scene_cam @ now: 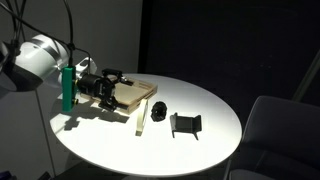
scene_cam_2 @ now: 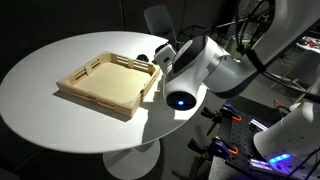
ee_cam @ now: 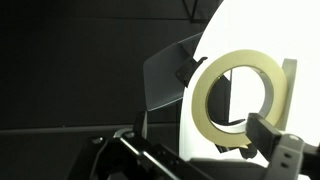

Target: Place the white masking tape upright.

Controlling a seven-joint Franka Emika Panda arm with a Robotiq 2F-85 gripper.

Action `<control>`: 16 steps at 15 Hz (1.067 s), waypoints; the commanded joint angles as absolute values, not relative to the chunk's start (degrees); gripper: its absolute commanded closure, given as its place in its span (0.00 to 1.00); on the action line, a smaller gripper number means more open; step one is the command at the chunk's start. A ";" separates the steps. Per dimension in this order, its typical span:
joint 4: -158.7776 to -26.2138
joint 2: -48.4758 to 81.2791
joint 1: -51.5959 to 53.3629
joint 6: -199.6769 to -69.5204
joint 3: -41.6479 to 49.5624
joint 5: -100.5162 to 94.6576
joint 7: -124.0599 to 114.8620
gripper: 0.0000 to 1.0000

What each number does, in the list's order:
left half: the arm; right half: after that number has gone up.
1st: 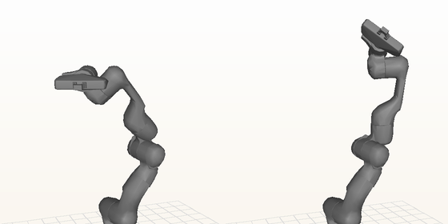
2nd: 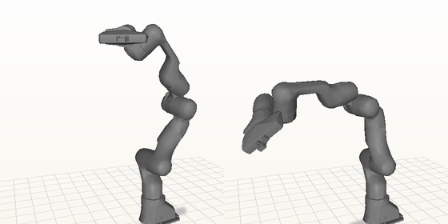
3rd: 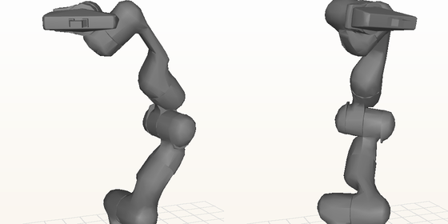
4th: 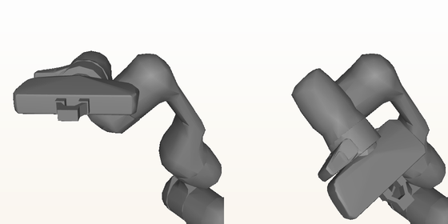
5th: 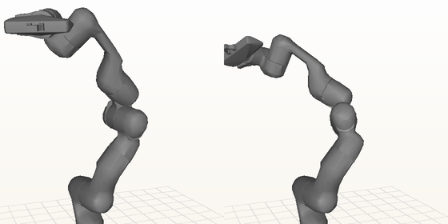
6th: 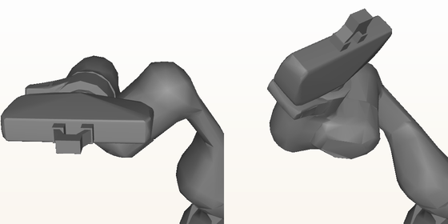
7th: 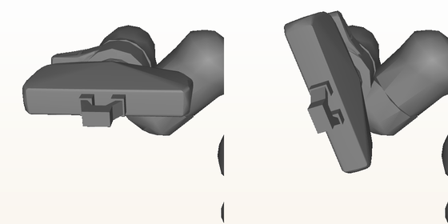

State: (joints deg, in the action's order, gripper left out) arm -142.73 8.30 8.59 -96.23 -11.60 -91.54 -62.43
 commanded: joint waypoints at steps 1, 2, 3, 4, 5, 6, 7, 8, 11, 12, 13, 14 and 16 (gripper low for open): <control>-145.30 1.57 10.03 -94.16 -12.52 -84.34 -59.71 0.00; -145.48 0.11 10.25 -94.72 -12.48 -82.39 -58.87 0.00; -145.56 -1.06 10.42 -95.56 -12.40 -80.45 -57.81 0.00; -145.62 -2.72 10.33 -98.18 -12.10 -77.90 -55.89 0.00; -145.64 -4.27 10.16 -101.28 -11.64 -75.41 -53.68 0.00; -145.70 -5.88 9.98 -104.53 -11.09 -73.39 -51.54 0.00; -145.65 -7.27 9.85 -107.33 -10.49 -71.58 -49.72 0.00; -145.50 -8.50 9.74 -109.88 -9.79 -69.22 -47.84 0.00; -145.41 -12.16 9.28 -116.89 -7.32 -61.58 -41.65 0.00; -145.36 -13.17 9.10 -118.93 -6.45 -58.58 -39.54 0.00; -145.30 -14.08 8.88 -120.58 -5.68 -55.36 -37.36 0.00; -145.19 -14.96 8.64 -121.84 -4.97 -51.57 -35.13 0.00; -144.72 -16.06 8.03 -122.49 -3.95 -43.31 -30.73 0.00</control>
State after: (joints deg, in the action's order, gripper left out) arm -144.16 -12.84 9.08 -120.20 -5.46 -52.33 -37.50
